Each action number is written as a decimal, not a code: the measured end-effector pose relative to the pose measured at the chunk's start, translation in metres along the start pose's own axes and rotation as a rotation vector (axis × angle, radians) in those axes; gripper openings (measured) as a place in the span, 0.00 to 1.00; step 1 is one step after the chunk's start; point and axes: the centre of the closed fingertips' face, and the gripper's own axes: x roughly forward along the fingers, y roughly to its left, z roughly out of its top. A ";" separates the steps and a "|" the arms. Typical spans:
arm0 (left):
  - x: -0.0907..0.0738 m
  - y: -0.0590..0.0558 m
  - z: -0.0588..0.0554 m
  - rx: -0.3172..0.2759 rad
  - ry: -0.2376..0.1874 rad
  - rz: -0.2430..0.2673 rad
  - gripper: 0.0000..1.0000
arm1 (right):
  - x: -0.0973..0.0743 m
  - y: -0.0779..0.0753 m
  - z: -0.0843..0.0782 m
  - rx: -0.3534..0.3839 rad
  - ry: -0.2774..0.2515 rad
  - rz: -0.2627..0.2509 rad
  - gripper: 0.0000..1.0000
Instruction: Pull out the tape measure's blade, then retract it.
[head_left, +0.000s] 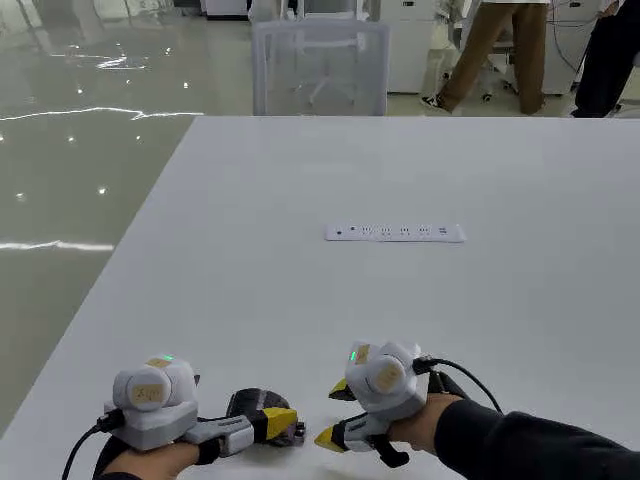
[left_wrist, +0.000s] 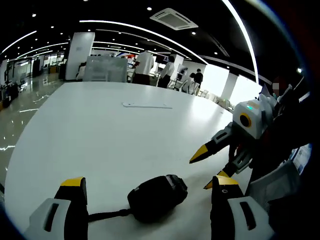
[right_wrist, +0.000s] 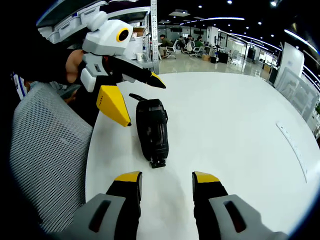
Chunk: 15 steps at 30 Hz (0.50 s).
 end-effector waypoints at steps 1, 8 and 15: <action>-0.003 0.001 0.000 0.010 0.001 -0.007 1.00 | -0.006 -0.001 -0.001 0.002 -0.005 -0.006 0.38; -0.023 0.012 -0.008 0.043 0.006 -0.046 1.00 | -0.056 -0.007 -0.015 0.023 -0.047 -0.082 0.46; -0.037 0.016 -0.022 0.114 0.036 -0.080 1.00 | -0.099 -0.003 -0.054 0.067 -0.052 -0.146 0.51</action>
